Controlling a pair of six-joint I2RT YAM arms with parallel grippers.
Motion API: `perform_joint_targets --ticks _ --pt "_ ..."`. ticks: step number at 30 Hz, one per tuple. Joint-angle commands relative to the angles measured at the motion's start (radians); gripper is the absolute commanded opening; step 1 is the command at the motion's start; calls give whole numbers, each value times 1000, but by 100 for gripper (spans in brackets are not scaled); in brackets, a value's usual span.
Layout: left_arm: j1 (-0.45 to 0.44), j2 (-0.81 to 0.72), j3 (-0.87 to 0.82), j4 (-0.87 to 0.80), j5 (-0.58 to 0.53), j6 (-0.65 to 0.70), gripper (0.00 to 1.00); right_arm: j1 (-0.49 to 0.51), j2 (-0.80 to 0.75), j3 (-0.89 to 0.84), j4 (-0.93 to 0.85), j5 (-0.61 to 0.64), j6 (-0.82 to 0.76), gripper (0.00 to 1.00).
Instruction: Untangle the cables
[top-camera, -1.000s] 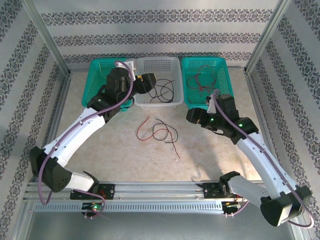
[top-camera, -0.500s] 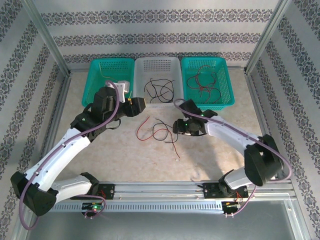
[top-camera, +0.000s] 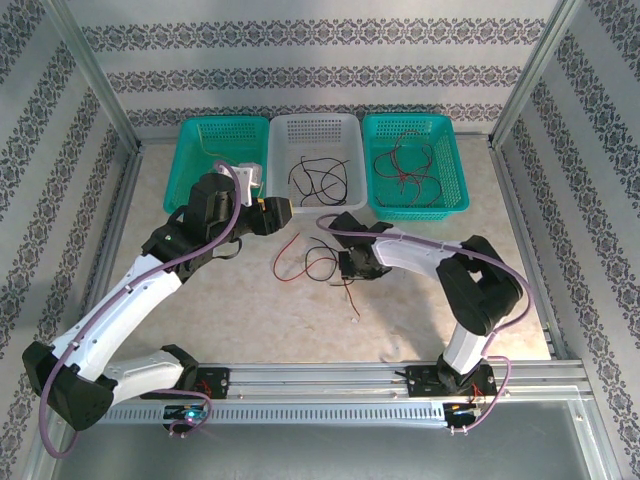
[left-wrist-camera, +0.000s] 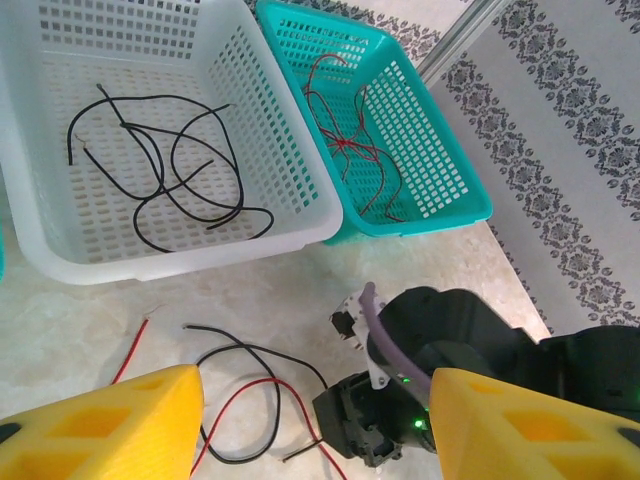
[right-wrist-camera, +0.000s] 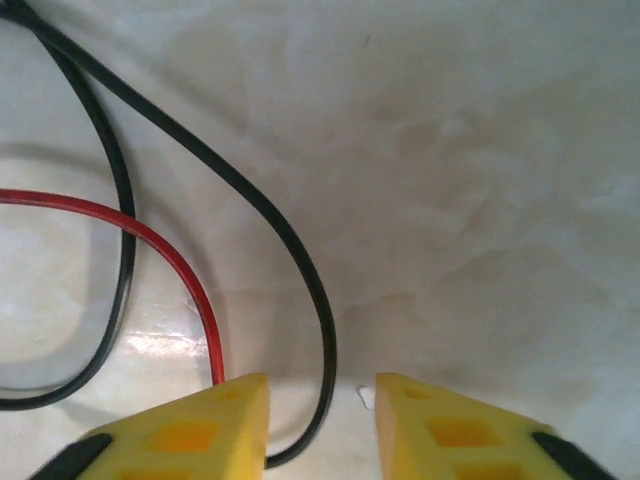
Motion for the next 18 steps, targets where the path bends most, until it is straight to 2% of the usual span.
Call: perform_joint_targets --ticks 1,4,7,12,18 --pt "1 -7 35 -39 6 39 62 17 24 21 1 20 15 25" --pt "2 -6 37 -40 10 43 62 27 0 9 5 28 21 15" --pt "1 -5 37 -33 2 42 62 36 -49 -1 6 34 9 0" --pt "1 15 26 21 5 21 66 49 -203 2 -13 47 -62 0" --pt "-1 89 82 106 170 28 72 83 -466 51 -62 64 -132 0"
